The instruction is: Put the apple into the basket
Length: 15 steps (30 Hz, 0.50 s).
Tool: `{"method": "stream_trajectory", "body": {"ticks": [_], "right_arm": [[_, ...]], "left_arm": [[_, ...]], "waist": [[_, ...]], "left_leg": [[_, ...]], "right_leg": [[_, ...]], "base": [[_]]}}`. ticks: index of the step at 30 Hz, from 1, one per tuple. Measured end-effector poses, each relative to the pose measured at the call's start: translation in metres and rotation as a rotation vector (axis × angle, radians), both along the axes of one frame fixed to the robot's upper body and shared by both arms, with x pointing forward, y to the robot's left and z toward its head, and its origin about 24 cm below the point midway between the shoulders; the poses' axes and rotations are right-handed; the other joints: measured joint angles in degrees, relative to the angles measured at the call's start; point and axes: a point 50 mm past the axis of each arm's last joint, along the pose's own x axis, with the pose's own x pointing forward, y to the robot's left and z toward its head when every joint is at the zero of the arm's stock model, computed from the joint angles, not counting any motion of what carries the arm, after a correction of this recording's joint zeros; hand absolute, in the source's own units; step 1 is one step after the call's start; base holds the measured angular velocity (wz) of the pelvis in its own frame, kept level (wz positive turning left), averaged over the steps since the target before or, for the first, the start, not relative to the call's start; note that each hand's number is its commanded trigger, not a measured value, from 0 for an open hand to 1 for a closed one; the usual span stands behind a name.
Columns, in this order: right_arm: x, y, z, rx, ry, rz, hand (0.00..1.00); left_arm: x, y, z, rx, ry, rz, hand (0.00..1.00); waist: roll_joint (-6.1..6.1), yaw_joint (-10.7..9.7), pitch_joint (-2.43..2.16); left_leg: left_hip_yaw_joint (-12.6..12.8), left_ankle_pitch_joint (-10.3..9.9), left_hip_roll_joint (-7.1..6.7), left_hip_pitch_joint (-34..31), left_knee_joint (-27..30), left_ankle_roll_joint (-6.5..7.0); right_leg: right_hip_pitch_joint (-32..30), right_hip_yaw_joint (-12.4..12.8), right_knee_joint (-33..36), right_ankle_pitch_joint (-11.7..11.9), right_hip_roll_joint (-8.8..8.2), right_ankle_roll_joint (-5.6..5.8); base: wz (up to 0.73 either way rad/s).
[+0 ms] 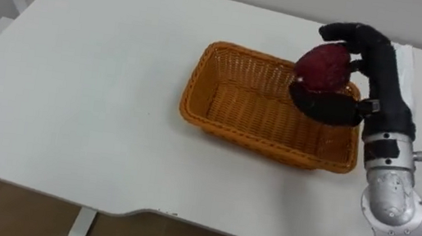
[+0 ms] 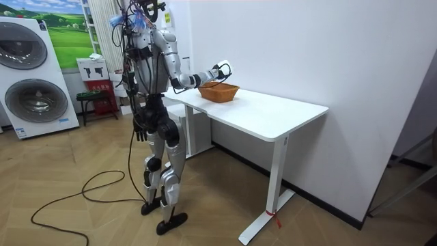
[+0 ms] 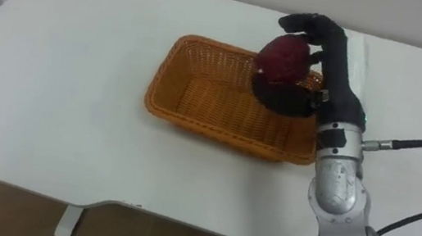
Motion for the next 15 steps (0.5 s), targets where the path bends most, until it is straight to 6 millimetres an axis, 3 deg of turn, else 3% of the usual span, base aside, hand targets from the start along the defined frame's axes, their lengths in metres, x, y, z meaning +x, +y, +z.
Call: {"method": "stream_trajectory", "body": {"ticks": [7, 15], "right_arm": [[0.0001, 0.0061, -0.0036, -0.037, 0.034, 0.037, 0.0], [0.0003, 0.0044, -0.0032, -0.016, 0.035, 0.033, 0.0]], "left_arm": [[0.0035, 0.002, 0.0008, 0.005, -0.009, 0.001, 0.0], [0.004, 0.0014, 0.0011, 0.004, -0.01, -0.02, 0.0]], "waist": [[-0.42, 0.1, 0.27], [-0.42, -0.3, 0.2]], "left_leg": [[-0.3, 0.0, -0.01, -0.1, 0.0, -0.02], [0.0, 0.0, -0.03, -0.1, 0.0, -0.02]], "right_leg": [[0.0, -0.3, 0.1, 0.0, -0.02, 0.0], [0.0, -0.4, 0.1, 0.0, -0.04, 0.0]], "base": [[0.01], [0.0]]}}
